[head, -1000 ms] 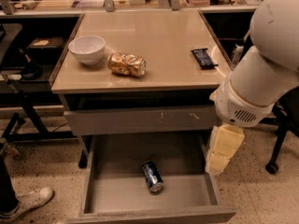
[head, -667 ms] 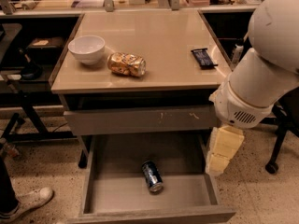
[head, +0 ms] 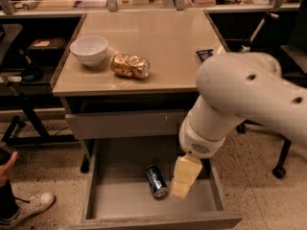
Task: Pick pepsi can from middle drawer and place on counter
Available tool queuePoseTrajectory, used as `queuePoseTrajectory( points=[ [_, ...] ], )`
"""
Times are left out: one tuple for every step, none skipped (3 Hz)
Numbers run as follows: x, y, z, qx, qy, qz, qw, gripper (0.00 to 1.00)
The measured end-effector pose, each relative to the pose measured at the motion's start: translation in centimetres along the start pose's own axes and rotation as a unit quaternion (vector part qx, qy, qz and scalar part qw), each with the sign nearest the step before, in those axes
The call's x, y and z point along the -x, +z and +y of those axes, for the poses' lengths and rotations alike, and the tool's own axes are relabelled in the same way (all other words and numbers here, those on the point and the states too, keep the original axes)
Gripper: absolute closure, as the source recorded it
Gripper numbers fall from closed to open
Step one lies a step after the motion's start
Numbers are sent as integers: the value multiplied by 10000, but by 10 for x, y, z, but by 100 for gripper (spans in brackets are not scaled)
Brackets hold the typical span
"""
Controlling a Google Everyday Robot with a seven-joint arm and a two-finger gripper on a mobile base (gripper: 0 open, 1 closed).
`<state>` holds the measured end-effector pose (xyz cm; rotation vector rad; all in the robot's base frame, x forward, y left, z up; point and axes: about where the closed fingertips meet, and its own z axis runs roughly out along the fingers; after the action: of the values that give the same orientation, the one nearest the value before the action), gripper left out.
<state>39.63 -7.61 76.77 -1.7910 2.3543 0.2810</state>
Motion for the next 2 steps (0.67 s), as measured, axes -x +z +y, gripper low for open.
queuePoseTrajectory(
  points=[
    [18,51,2,263,317,7,9992,0],
    [18,51,2,264,319,6,9991,0]
  ],
)
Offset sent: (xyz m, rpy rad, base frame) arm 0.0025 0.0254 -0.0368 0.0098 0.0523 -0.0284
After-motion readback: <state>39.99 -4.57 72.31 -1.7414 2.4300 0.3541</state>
